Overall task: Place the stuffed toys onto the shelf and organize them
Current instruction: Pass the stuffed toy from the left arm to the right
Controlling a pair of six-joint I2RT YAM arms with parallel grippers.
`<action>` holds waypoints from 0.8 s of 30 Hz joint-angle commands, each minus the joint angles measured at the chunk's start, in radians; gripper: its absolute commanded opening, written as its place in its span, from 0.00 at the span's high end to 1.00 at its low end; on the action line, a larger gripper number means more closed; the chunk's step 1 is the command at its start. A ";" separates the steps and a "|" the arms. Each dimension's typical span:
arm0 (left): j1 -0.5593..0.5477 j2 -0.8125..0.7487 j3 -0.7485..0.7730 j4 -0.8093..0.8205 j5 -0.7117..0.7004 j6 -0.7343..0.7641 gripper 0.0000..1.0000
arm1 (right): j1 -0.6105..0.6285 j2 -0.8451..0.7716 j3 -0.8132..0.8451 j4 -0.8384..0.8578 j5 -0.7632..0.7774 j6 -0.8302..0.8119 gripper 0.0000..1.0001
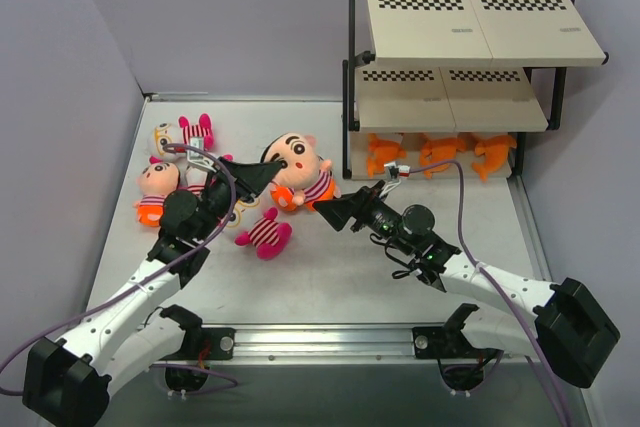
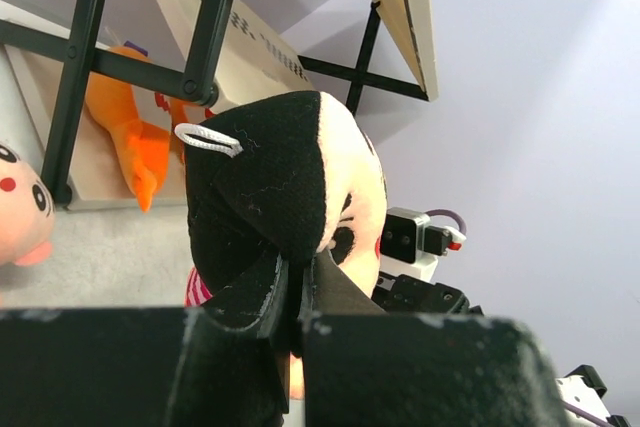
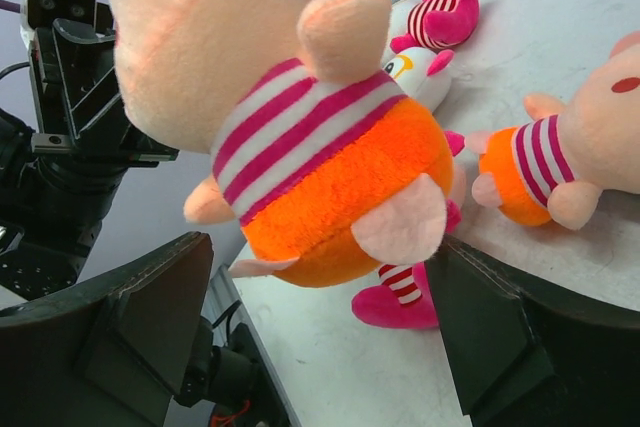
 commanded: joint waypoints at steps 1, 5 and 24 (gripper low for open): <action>0.000 -0.028 -0.006 0.090 0.014 -0.020 0.97 | -0.005 -0.007 0.009 0.030 0.040 0.005 0.11; 0.000 -0.020 -0.009 0.097 0.028 -0.026 0.97 | -0.005 -0.019 0.014 0.036 0.047 0.005 0.14; -0.022 0.004 -0.055 0.133 0.056 -0.034 0.88 | -0.006 -0.055 0.038 -0.030 0.076 -0.039 0.75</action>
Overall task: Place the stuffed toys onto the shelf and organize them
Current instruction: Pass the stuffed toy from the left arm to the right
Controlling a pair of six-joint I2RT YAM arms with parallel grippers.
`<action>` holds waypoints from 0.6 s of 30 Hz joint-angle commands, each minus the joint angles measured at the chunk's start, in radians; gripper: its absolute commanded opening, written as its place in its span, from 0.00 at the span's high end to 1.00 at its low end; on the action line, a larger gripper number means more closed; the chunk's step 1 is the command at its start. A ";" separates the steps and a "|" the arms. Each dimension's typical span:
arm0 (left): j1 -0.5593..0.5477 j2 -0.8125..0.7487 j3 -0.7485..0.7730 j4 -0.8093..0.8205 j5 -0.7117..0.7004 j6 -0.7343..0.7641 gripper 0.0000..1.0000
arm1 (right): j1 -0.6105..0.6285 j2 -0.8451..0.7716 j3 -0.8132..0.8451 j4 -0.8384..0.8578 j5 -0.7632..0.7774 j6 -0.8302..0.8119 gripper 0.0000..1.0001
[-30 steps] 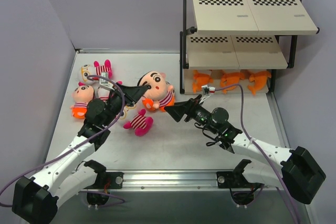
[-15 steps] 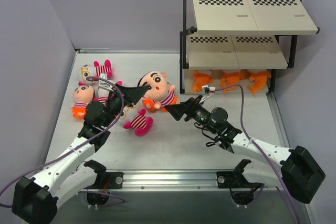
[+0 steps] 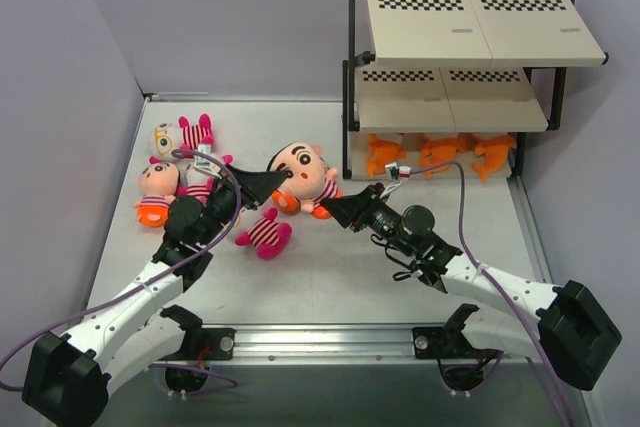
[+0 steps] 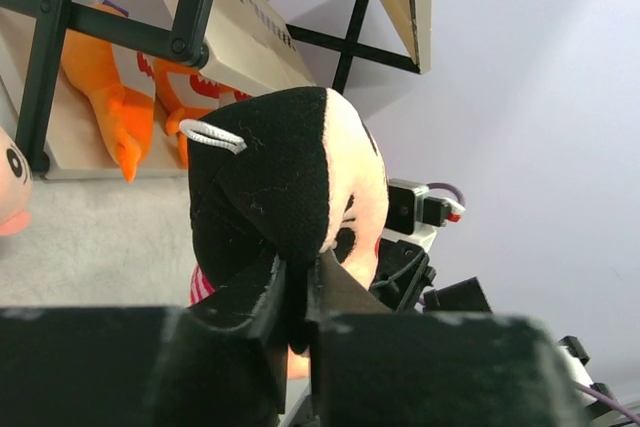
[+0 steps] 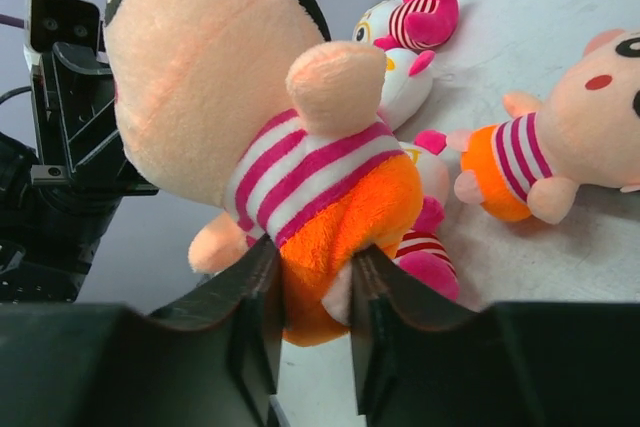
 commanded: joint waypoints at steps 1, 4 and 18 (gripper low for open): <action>-0.006 -0.005 0.008 0.053 0.014 0.013 0.82 | -0.007 -0.066 0.041 -0.015 0.043 -0.036 0.78; -0.004 -0.019 0.017 0.016 0.002 0.039 0.68 | -0.010 -0.109 0.050 -0.093 0.066 -0.070 0.92; 0.028 -0.101 0.250 -0.478 -0.052 0.401 0.04 | -0.119 -0.289 0.173 -0.664 0.203 -0.187 1.00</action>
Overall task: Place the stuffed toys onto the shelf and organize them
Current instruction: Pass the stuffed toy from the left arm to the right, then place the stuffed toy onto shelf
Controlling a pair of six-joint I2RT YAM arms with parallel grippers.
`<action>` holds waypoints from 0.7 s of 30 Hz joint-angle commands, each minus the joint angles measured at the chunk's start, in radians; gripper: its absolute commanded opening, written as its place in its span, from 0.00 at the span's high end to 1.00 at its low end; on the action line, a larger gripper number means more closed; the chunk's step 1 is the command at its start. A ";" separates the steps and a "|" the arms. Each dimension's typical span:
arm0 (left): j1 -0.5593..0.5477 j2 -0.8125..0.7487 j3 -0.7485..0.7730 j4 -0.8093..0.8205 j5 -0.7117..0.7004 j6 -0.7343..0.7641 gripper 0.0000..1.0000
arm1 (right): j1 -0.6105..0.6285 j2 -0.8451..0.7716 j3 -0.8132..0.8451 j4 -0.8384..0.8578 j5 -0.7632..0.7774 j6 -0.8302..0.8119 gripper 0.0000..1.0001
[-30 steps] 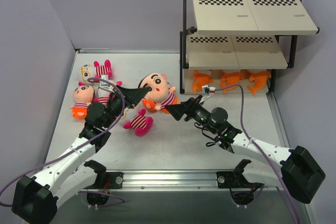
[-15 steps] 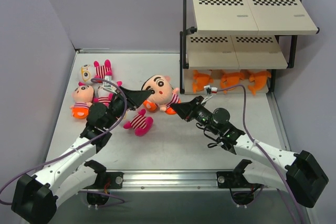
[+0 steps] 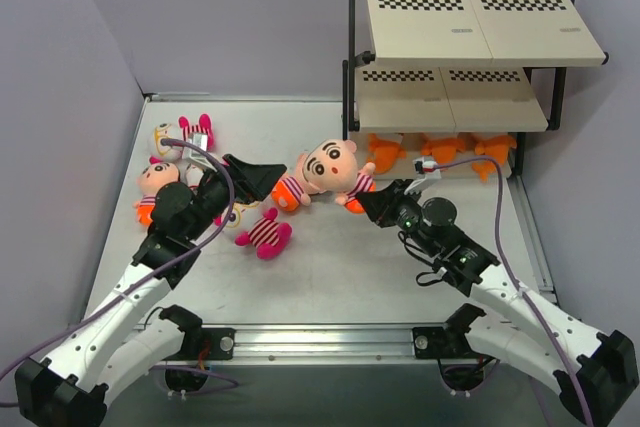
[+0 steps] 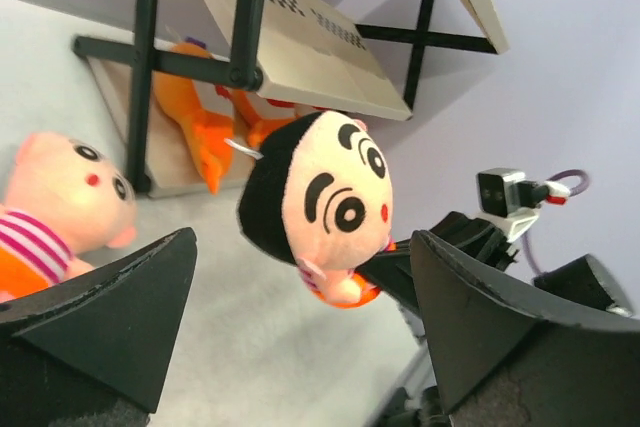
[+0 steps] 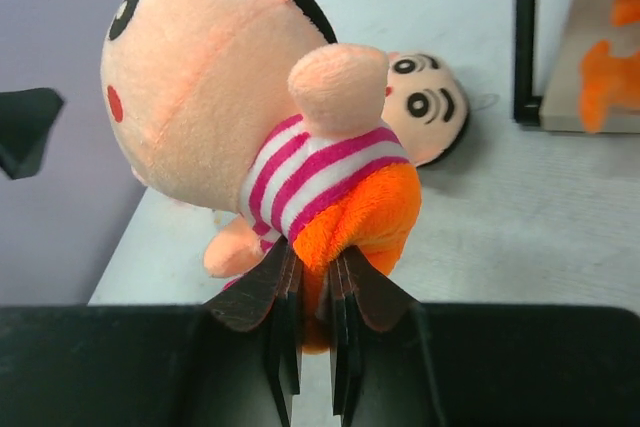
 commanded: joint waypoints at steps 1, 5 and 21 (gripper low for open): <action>0.017 -0.030 0.110 -0.210 -0.029 0.206 0.04 | -0.060 -0.055 0.083 -0.153 0.064 -0.044 1.00; 0.048 -0.039 0.190 -0.408 -0.078 0.339 0.03 | -0.186 -0.056 0.167 -0.321 0.055 -0.081 1.00; 0.117 -0.097 0.201 -0.633 -0.257 0.660 0.03 | -0.852 0.192 0.584 -0.527 -0.189 -0.158 1.00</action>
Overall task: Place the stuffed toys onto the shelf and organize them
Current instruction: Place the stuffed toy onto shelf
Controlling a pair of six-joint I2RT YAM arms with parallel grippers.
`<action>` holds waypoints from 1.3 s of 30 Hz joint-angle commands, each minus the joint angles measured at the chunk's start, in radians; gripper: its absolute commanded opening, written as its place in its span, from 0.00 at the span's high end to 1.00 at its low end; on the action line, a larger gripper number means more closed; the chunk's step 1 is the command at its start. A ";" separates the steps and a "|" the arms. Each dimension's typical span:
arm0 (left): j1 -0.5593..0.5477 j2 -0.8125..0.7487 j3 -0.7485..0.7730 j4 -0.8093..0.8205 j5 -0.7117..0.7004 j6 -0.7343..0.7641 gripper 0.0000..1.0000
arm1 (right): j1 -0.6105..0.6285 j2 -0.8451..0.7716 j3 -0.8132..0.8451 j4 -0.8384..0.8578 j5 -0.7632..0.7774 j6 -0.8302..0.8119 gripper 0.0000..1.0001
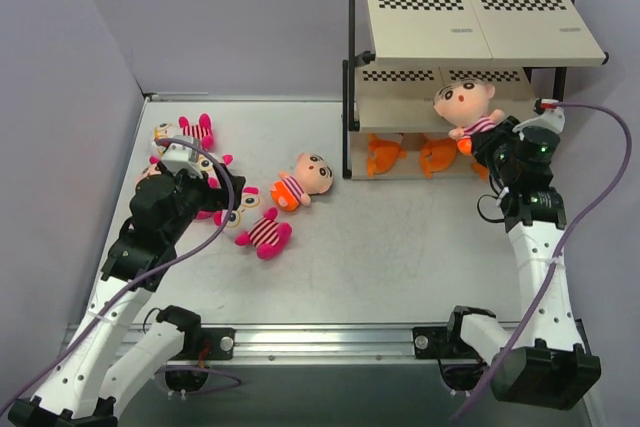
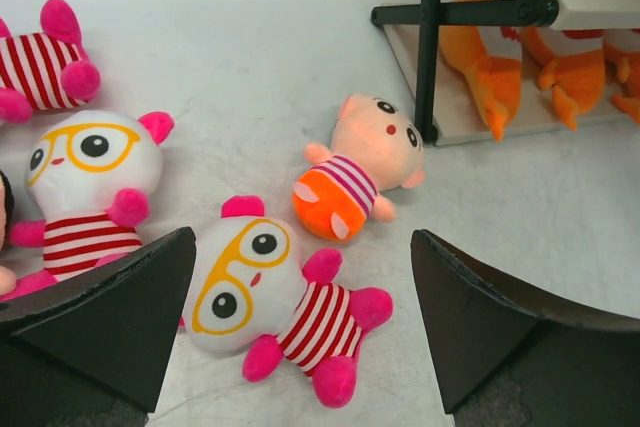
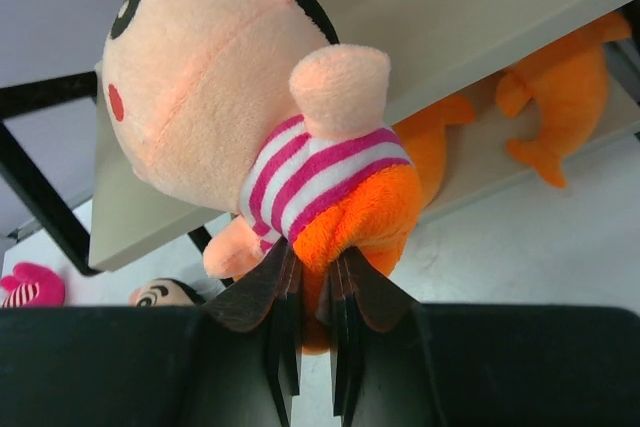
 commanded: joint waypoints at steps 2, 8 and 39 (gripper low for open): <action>-0.035 -0.017 -0.001 -0.042 -0.121 0.106 0.03 | -0.076 0.050 0.067 0.043 -0.089 0.015 1.00; -0.096 -0.025 -0.006 -0.070 -0.183 0.131 0.03 | -0.171 0.110 0.056 0.162 -0.140 0.056 1.00; -0.218 0.027 -0.031 -0.073 -0.304 0.182 0.03 | -0.377 0.469 0.254 0.369 -0.263 0.012 0.82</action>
